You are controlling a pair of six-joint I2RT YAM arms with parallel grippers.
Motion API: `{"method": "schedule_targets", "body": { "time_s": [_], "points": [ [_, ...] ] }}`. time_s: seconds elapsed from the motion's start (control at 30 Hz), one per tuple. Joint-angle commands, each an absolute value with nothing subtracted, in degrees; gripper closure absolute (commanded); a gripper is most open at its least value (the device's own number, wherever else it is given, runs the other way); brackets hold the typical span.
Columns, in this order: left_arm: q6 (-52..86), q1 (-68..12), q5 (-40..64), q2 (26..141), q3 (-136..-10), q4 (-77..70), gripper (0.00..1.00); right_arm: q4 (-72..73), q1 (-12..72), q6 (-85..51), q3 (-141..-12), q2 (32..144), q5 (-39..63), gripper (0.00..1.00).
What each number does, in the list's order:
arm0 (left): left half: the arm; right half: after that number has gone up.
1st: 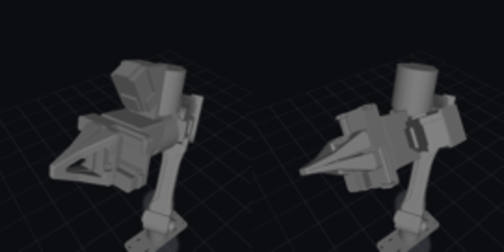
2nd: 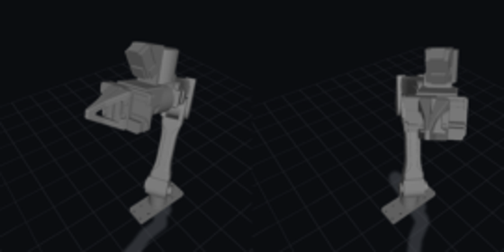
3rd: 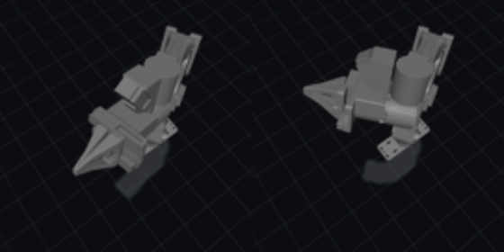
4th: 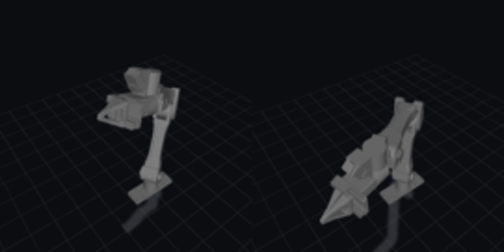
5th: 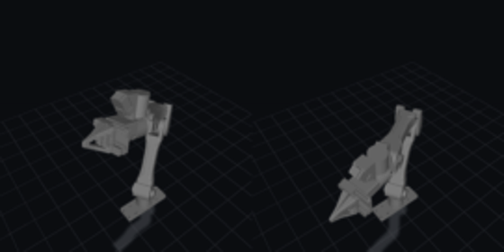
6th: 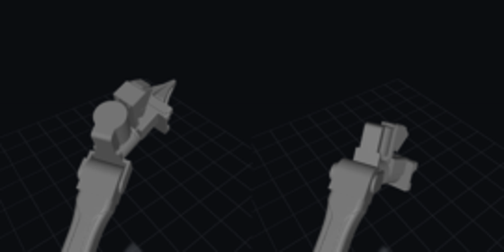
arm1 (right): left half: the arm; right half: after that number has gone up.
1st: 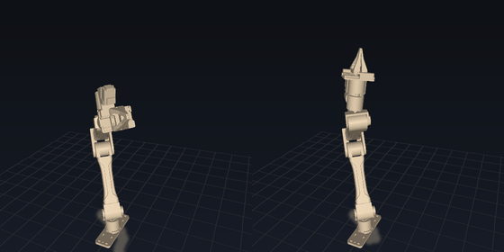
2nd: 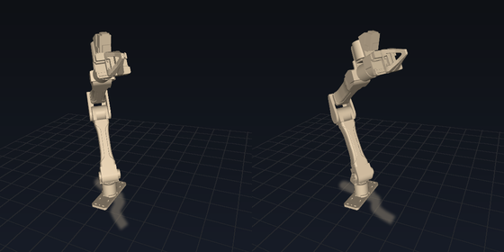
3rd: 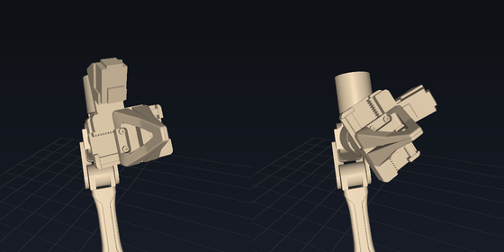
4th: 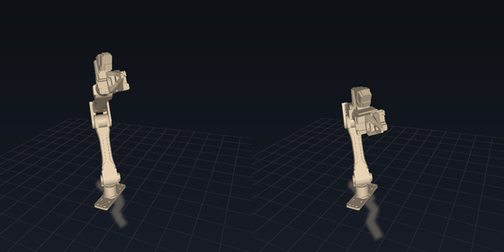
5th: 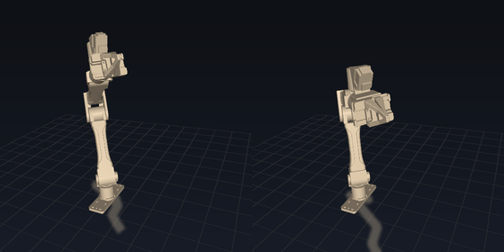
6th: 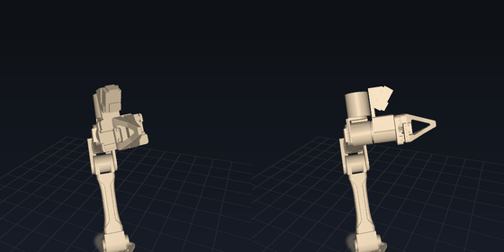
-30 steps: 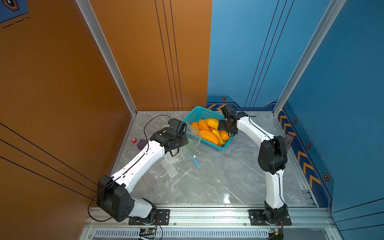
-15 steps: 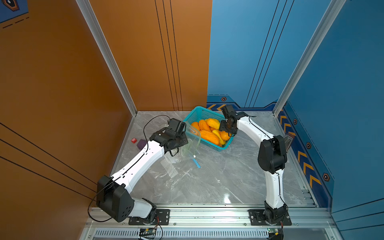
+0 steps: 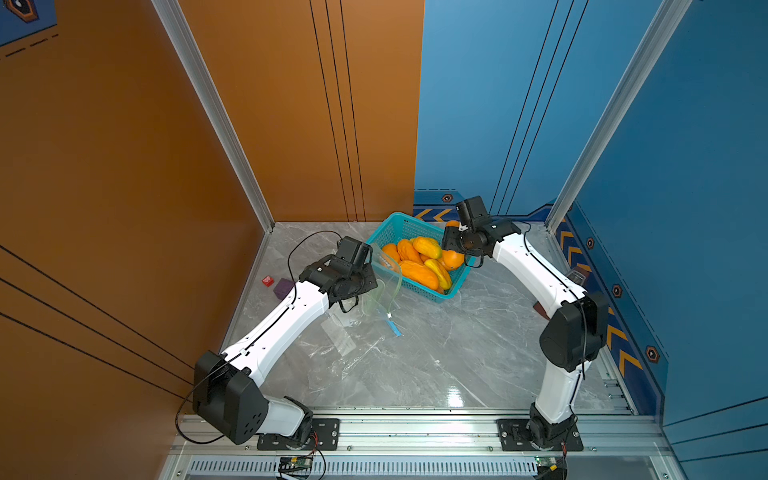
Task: Place the mango in a zip-top bag and seal the zipper
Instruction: Pick up the mango from the basket, then place the mango in the zipper food storage bag.
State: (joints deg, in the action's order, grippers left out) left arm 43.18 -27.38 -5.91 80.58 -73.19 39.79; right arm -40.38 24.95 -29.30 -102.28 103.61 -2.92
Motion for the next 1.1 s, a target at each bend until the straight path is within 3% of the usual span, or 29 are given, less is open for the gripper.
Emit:
{"method": "schedule_targets", "body": {
  "time_s": [0.0,0.47,1.07],
  "points": [
    [43.1,-26.9,-5.1,79.5,-73.7,39.2,1.00,-36.7,27.9,-27.9,-98.3,98.5,-0.4,0.93],
    [40.2,-26.9,-2.2,81.0,-75.0,38.6,1.00,-31.7,41.9,-32.1,-89.2,85.6,4.5,0.96],
    [33.9,-29.0,-1.2,78.7,-73.7,38.2,1.00,-34.1,44.5,-36.5,-85.5,85.5,18.3,0.98]
  ]
}}
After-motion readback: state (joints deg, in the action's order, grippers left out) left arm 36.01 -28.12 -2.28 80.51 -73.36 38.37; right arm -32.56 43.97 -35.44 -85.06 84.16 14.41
